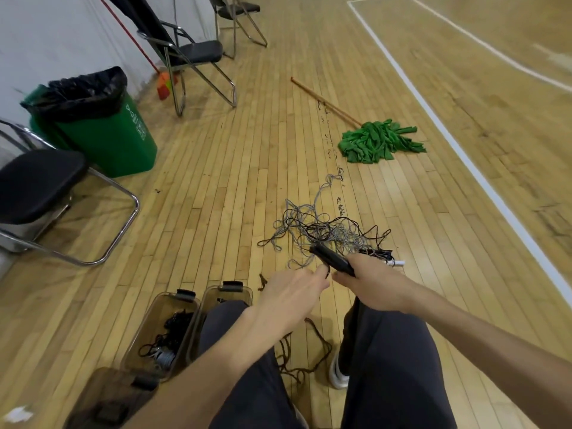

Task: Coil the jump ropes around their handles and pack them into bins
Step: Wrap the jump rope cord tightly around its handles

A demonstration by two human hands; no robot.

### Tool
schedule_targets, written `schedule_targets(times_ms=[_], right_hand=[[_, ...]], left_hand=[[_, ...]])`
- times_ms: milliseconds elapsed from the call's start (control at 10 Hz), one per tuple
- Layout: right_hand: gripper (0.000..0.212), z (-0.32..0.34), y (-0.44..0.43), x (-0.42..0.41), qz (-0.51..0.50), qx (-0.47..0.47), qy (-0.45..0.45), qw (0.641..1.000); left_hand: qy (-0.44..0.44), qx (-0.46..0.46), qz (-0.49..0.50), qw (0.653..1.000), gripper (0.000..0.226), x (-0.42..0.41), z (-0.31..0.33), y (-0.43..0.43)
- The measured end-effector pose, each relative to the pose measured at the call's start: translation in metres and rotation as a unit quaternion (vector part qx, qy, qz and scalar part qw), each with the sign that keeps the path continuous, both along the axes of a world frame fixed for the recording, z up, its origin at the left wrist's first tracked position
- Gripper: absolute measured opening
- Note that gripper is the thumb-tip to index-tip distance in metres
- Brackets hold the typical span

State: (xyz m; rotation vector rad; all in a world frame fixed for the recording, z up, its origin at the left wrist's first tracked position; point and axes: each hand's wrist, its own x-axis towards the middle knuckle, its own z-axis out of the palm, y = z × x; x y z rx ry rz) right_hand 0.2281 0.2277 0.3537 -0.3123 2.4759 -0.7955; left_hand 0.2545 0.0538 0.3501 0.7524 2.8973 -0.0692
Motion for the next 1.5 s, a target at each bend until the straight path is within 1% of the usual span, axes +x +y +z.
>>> schedule_targets(times_ms=[100,200,300,400,500,600,700,800,900,1000,1100,1200,1300,1400,1500], right_hand=[[0.024,-0.004,0.001,0.0,0.037,0.066,-0.034,0.997],[0.026,-0.005,0.0,0.003,0.081,0.096,-0.063,0.99],[0.027,0.001,0.003,0.006,0.144,0.096,-0.098,0.98],[0.028,0.01,0.008,0.008,0.185,0.075,-0.106,0.974],[0.03,0.019,0.014,0.012,0.223,0.055,-0.089,0.969],[0.047,0.024,0.019,0.018,0.22,0.019,-0.068,0.973],[0.056,0.028,0.019,0.022,0.2,0.01,-0.059,0.978],[0.06,0.029,0.019,0.027,0.208,0.018,-0.028,0.977],[0.064,0.03,0.022,0.03,0.216,-0.001,-0.017,0.976],[0.07,0.033,0.027,0.034,0.223,-0.052,0.001,0.974],[0.063,0.039,0.03,0.036,0.2,-0.118,-0.005,0.973],[0.051,0.043,0.028,0.035,0.175,-0.169,-0.006,0.97],[0.046,0.046,0.028,0.029,0.148,-0.212,0.023,0.966],[0.053,0.052,0.032,0.019,0.113,-0.228,0.048,0.966],[0.054,0.065,0.041,-0.001,0.053,-0.233,0.096,0.966]], left_hand=[[0.011,-0.085,-0.088,0.992,0.028,-0.003,0.013,-0.002],[-0.005,-0.111,-0.15,0.982,0.025,-0.008,0.024,-0.004],[-0.028,-0.087,-0.227,0.97,0.025,-0.017,0.038,-0.008],[-0.026,-0.056,-0.269,0.961,0.027,-0.02,0.044,-0.012],[-0.023,0.021,-0.29,0.957,0.028,-0.023,0.052,-0.017],[-0.018,0.048,-0.288,0.956,0.031,-0.025,0.05,-0.023],[-0.025,0.061,-0.287,0.956,0.029,-0.022,0.052,-0.02],[-0.055,0.058,-0.267,0.96,0.036,-0.017,0.06,-0.015],[-0.118,0.076,-0.23,0.963,0.039,-0.017,0.069,-0.01],[-0.217,0.223,-0.147,0.939,0.031,-0.019,0.077,-0.011],[-0.294,0.402,-0.082,0.863,0.018,-0.02,0.071,-0.009],[-0.293,0.501,-0.054,0.812,0.031,-0.021,0.058,-0.006],[-0.326,0.574,0.019,0.751,0.052,-0.015,0.044,0.0],[-0.351,0.6,0.05,0.717,0.056,-0.011,0.03,0.001],[-0.403,0.641,0.159,0.633,0.049,-0.009,0.016,0.002]])
